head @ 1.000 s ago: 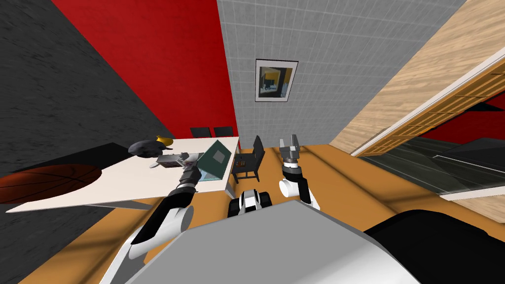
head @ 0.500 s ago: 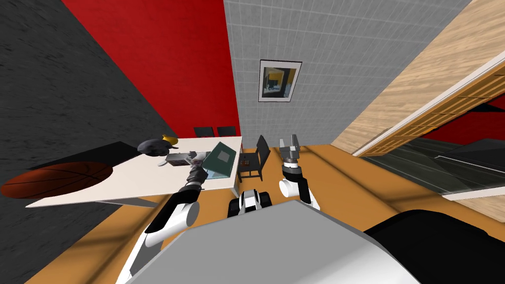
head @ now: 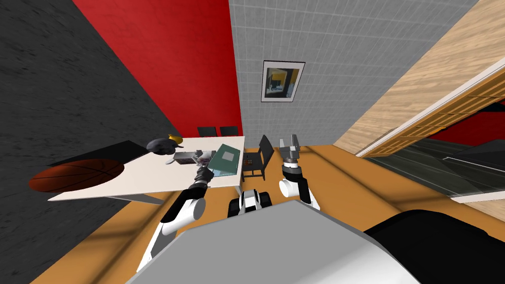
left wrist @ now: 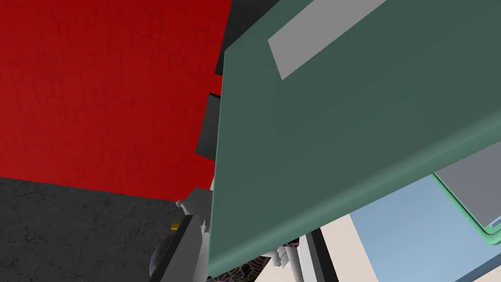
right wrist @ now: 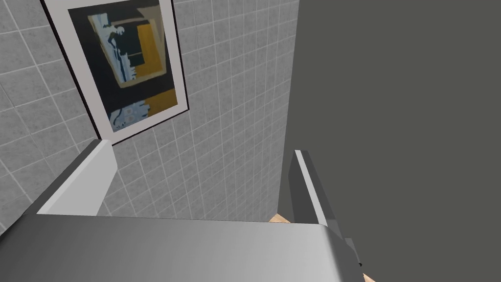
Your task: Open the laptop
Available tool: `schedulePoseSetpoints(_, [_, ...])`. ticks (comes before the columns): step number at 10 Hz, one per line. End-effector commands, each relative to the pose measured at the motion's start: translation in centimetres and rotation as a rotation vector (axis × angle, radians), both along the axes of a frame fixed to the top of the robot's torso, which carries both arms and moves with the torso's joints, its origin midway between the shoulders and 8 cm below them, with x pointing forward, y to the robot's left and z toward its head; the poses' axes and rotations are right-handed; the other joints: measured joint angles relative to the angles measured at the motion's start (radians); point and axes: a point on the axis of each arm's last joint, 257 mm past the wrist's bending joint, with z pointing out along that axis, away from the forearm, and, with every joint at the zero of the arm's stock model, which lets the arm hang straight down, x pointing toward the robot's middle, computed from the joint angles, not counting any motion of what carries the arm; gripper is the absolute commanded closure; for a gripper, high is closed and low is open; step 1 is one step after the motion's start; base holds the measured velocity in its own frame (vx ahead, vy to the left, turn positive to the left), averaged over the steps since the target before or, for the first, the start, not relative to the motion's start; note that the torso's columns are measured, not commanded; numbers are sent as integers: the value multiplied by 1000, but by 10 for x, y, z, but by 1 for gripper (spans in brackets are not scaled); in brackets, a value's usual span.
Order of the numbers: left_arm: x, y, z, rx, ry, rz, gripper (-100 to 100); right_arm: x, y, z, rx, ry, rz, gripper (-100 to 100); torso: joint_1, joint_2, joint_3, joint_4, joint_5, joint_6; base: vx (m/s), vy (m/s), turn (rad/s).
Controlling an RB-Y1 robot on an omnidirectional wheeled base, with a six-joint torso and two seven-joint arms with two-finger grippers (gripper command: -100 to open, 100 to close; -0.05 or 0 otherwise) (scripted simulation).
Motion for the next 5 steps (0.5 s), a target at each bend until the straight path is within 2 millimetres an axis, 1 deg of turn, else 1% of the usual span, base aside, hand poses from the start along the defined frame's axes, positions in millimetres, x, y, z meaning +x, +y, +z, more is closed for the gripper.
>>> schedulePoseSetpoints(1, [4,-12,-20,-123,8,-5,100,0,0,0,0,0,0,0,0,0,0,0,0,0,-3,79,30])
schedulePoseSetpoints(2, [-1,-7,-11,-92,8,-2,-100,0,0,0,0,0,0,0,0,0,0,0,0,0,16,36,-5])
schedulePoseSetpoints(5, [-14,-3,3,-95,11,3,-100,0,0,0,0,0,0,0,-4,0,0,1,-2,1,36,-19,-11])
